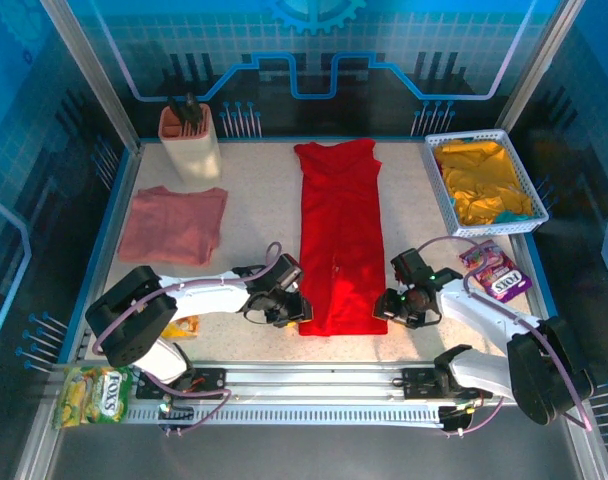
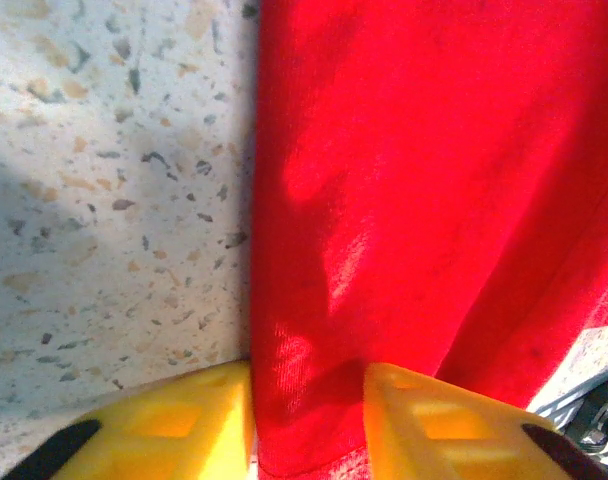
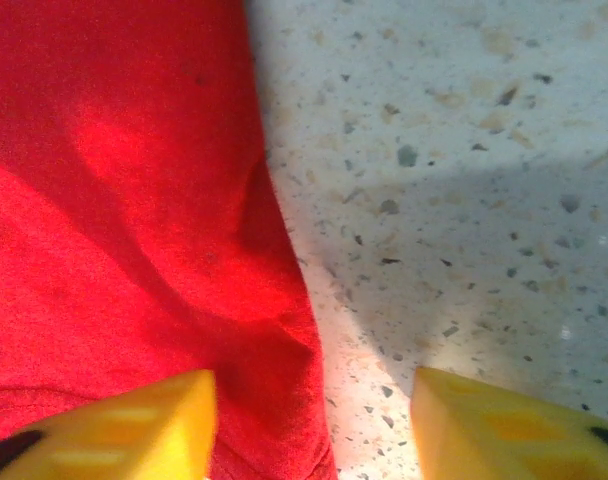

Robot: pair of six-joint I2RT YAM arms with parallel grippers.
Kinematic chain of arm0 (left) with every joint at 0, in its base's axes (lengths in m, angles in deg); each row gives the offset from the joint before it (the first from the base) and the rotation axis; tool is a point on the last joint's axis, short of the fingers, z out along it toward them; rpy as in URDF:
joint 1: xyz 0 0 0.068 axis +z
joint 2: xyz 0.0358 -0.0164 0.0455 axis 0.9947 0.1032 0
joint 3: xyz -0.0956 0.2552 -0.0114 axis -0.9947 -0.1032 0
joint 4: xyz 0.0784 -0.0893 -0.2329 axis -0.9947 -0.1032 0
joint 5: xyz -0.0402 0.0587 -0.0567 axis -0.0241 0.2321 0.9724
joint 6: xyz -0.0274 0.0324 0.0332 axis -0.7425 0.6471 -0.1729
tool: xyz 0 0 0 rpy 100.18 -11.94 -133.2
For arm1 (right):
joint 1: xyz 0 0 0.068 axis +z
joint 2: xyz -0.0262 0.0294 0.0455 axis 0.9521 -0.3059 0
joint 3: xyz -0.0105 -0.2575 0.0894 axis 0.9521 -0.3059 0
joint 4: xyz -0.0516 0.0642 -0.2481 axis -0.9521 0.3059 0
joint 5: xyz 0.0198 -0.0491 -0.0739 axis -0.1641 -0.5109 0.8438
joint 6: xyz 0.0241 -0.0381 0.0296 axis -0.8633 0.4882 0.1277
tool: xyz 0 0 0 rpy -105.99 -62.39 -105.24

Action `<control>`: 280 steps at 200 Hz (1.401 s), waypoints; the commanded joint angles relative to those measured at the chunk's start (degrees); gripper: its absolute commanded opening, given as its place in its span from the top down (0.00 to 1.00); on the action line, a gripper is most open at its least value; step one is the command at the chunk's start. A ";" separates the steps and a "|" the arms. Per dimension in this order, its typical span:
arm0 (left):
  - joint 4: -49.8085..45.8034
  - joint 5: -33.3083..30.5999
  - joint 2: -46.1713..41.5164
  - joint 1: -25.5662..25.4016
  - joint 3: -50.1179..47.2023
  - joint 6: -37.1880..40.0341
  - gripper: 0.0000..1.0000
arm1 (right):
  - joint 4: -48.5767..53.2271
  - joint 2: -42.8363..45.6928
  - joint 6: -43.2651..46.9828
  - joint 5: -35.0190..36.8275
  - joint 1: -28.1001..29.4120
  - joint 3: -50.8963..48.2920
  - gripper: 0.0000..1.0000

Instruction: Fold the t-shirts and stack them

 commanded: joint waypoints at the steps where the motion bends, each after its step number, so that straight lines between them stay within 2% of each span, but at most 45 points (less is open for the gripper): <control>1: 0.84 1.18 1.26 -1.71 1.44 -0.83 0.68 | -1.02 0.95 -3.38 -2.93 2.65 -0.85 0.54; 19: -0.57 0.09 1.04 -1.89 2.05 -0.04 0.69 | -0.90 3.12 -5.51 -3.14 4.64 -2.10 0.57; 40: -1.09 -0.31 1.10 -2.00 2.40 0.48 0.77 | -1.52 5.12 -7.13 -3.77 5.31 -3.53 0.64; 54: -1.14 -0.36 1.21 -2.08 2.41 0.44 0.80 | -1.94 6.14 -7.59 -3.89 5.37 -4.58 0.77; 63: -1.21 -0.39 1.24 -2.22 2.47 0.47 0.87 | -2.10 6.70 -7.77 -3.90 5.42 -5.16 0.86; 86: -2.62 -0.97 1.16 -3.22 2.16 0.61 0.98 | -0.49 8.73 -8.23 -3.42 5.35 -5.81 1.00; 113: -5.73 -2.99 -1.30 -5.53 0.81 -0.22 1.00 | 4.51 13.72 -9.58 -2.06 5.84 -6.31 1.00; 160: -9.94 -5.36 -9.97 -10.85 -2.85 -6.59 1.00 | 17.86 26.45 -14.75 -0.27 8.87 -5.55 1.00; 188: -14.91 -6.33 -12.97 -12.65 0.43 -7.77 1.00 | 23.32 31.91 -16.50 -0.25 9.28 -2.30 1.00; 209: -16.72 -7.39 -13.80 -12.53 4.30 -7.71 1.00 | 23.53 30.89 -16.40 0.00 8.89 1.71 1.00; 226: -17.92 -6.95 -13.55 -10.89 7.58 -6.31 1.00 | 21.63 27.08 -15.11 -0.21 8.16 5.59 1.00; 256: -23.64 -6.54 -12.71 -4.25 15.10 -0.07 1.00 | 18.39 19.67 -12.90 1.81 6.21 13.91 1.00; 280: -24.26 -5.60 -11.58 1.93 19.21 4.24 1.00 | 14.95 13.10 -8.61 0.73 1.22 19.72 1.00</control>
